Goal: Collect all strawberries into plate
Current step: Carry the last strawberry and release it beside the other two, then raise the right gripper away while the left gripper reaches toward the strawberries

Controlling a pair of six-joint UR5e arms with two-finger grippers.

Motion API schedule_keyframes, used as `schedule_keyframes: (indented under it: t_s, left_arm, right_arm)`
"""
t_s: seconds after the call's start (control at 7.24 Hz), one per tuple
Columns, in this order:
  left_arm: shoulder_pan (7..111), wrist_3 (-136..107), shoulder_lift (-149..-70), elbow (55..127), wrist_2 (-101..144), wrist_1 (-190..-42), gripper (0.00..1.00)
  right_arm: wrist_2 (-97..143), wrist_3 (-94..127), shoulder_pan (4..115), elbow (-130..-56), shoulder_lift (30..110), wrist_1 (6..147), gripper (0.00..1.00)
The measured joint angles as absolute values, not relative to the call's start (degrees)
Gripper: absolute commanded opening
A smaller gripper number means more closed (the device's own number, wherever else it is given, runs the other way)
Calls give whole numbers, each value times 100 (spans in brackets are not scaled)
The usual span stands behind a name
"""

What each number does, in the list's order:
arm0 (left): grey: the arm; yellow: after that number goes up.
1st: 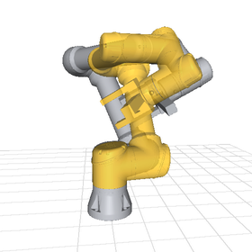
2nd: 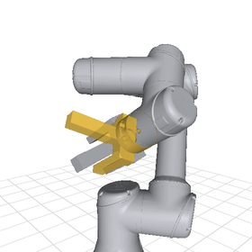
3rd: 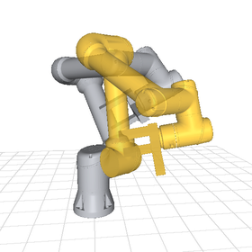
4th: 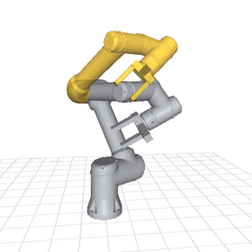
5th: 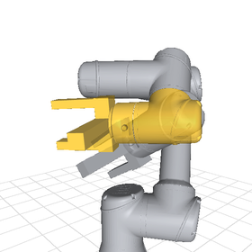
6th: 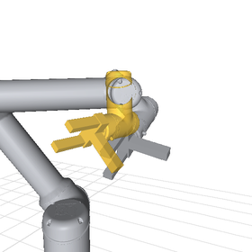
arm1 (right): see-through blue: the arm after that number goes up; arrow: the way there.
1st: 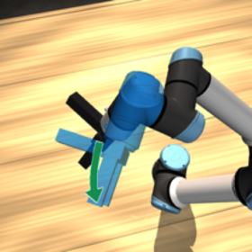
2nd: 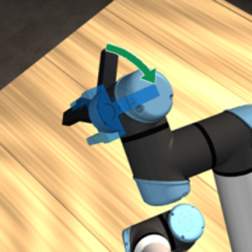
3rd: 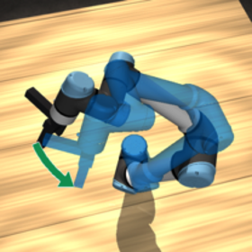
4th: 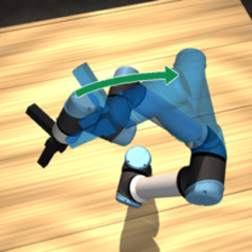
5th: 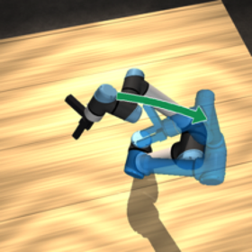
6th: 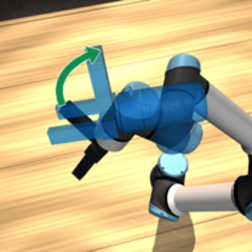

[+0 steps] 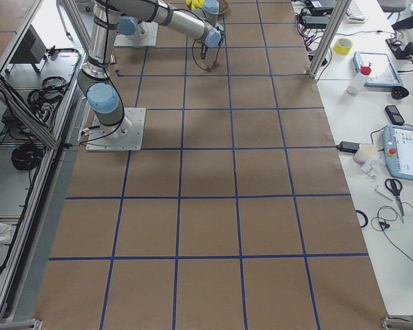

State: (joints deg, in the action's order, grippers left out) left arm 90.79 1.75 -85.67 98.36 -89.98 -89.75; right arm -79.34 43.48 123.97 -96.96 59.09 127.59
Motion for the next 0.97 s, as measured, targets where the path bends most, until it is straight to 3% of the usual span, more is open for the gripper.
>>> schedule_keyframes:
  t_s: [0.55, 0.97]
  left_arm:
    - [9079, 160, -8571, 9842, -8998, -8975, 100]
    - [9076, 109, -8564, 9830, -9028, -8974, 100]
  right_arm:
    - [-8220, 4248, 12383, -9659, 6166, 12539, 100]
    - [-8757, 3104, 11609, -9636, 7207, 11410, 100]
